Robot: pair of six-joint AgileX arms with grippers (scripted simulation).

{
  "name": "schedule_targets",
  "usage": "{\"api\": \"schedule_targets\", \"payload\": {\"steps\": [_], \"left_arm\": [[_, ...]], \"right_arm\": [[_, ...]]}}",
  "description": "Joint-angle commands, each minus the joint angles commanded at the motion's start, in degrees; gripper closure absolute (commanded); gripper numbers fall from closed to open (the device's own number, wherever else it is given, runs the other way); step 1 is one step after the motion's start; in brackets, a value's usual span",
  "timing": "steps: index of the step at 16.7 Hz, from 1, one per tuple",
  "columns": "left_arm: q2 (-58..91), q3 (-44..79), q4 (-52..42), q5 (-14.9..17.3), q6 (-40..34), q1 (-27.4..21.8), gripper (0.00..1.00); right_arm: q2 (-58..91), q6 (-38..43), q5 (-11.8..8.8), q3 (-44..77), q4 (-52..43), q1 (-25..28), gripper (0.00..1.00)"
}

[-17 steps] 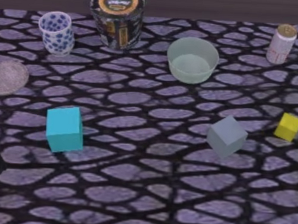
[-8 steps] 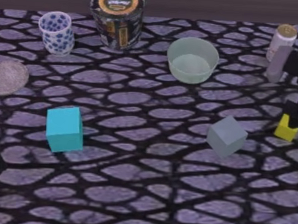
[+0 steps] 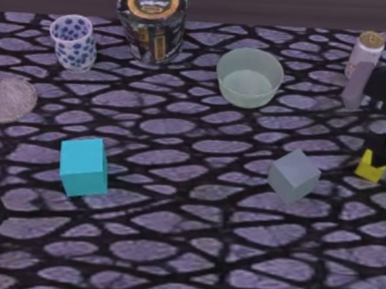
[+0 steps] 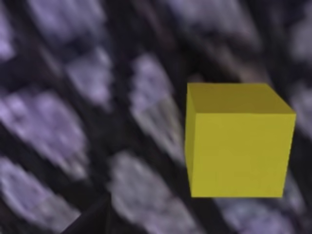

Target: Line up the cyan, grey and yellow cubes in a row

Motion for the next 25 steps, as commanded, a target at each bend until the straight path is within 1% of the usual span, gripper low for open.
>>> {"api": "schedule_targets", "payload": {"steps": [7,12,25], "left_arm": [[0.00,0.00,0.00,0.00,0.00,0.00,0.00],[0.00,0.00,0.00,0.00,0.00,0.00,0.00],[0.00,0.00,0.00,0.00,0.00,0.00,0.00]], "right_arm": [[6.52,0.19,0.06,-7.73,14.66,0.25,0.00],[7.33,0.19,0.06,-8.54,15.97,0.27,0.00],[7.33,0.19,0.06,-8.54,15.97,0.27,0.98]]}}
